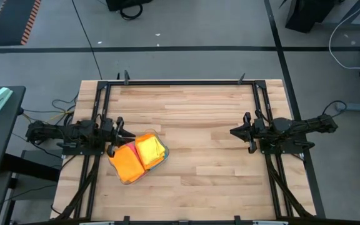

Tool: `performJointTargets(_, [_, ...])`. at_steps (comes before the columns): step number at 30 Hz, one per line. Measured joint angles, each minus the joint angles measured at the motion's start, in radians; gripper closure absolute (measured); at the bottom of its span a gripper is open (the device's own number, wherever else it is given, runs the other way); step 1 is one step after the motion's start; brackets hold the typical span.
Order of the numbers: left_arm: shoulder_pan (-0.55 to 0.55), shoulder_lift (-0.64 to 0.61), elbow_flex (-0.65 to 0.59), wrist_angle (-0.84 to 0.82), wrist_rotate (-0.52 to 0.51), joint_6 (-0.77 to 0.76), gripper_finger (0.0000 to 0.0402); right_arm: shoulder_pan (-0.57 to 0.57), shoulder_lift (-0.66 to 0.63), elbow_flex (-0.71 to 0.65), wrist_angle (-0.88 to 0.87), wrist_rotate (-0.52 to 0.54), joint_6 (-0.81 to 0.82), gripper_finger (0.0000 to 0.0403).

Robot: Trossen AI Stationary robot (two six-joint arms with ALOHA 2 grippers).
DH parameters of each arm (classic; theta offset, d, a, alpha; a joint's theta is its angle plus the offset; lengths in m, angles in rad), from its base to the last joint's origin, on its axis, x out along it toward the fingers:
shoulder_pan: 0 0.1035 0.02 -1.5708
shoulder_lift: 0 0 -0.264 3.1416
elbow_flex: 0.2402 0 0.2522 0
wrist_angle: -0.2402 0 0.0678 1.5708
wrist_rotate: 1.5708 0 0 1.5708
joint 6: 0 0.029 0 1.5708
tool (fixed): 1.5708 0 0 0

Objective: Fold microfiber towels
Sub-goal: Return to Home Position

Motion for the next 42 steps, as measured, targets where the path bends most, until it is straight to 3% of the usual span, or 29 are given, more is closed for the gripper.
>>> performJointTargets(11, [0.0,0.0,0.0,0.007,0.001,0.0,0.0323,0.0,0.0,0.0,0.0,0.0,0.0,0.0358])
performJointTargets(42, [0.0,0.0,0.0,0.008,0.002,0.001,0.0311,0.0,0.0,0.0,-0.001,0.0,-0.001,0.0358])
